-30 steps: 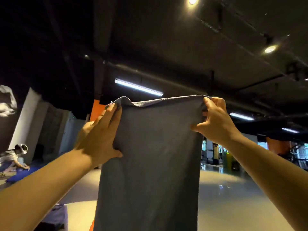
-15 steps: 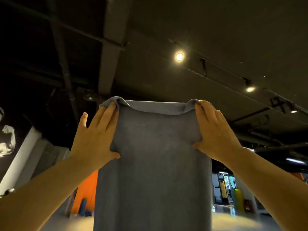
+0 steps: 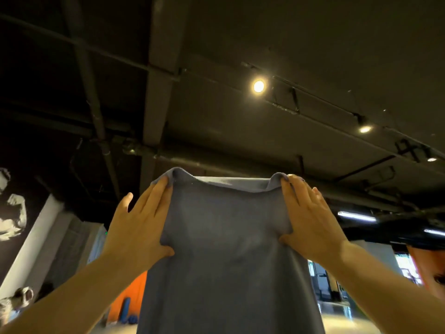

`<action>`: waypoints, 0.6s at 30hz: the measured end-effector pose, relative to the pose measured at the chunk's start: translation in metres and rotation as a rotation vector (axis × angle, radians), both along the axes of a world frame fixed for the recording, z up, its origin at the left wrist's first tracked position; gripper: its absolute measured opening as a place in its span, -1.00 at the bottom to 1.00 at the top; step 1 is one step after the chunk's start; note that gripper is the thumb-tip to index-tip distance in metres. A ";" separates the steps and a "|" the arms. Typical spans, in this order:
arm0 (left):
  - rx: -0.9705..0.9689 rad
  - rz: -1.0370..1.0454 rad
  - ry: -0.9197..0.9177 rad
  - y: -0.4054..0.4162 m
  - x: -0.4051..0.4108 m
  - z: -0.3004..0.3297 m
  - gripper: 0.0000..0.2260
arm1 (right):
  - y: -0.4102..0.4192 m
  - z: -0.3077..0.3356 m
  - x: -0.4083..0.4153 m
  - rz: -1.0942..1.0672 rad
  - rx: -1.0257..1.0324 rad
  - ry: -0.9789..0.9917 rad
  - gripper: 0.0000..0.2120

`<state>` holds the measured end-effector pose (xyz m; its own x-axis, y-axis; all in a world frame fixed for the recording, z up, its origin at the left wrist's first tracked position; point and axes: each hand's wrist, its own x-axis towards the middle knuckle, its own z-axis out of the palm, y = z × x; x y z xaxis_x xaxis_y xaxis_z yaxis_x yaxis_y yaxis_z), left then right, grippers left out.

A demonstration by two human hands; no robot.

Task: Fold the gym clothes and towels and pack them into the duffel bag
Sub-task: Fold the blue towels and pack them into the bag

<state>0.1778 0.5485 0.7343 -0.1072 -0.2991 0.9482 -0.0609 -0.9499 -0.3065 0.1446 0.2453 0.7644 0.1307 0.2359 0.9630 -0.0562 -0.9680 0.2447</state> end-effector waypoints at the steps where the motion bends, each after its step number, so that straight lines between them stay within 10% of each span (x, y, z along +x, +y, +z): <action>1: -0.005 -0.010 0.030 -0.001 0.014 -0.010 0.16 | -0.002 -0.011 0.017 0.001 0.002 0.003 0.19; 18: -0.093 -0.014 0.605 -0.001 0.186 -0.196 0.02 | -0.010 -0.206 0.196 0.086 0.071 0.487 -0.01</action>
<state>0.3637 0.5477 0.5382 0.4552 -0.2148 0.8641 -0.2106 -0.9689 -0.1299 0.3405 0.2358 0.5585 0.5525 0.2015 0.8088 0.1291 -0.9793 0.1558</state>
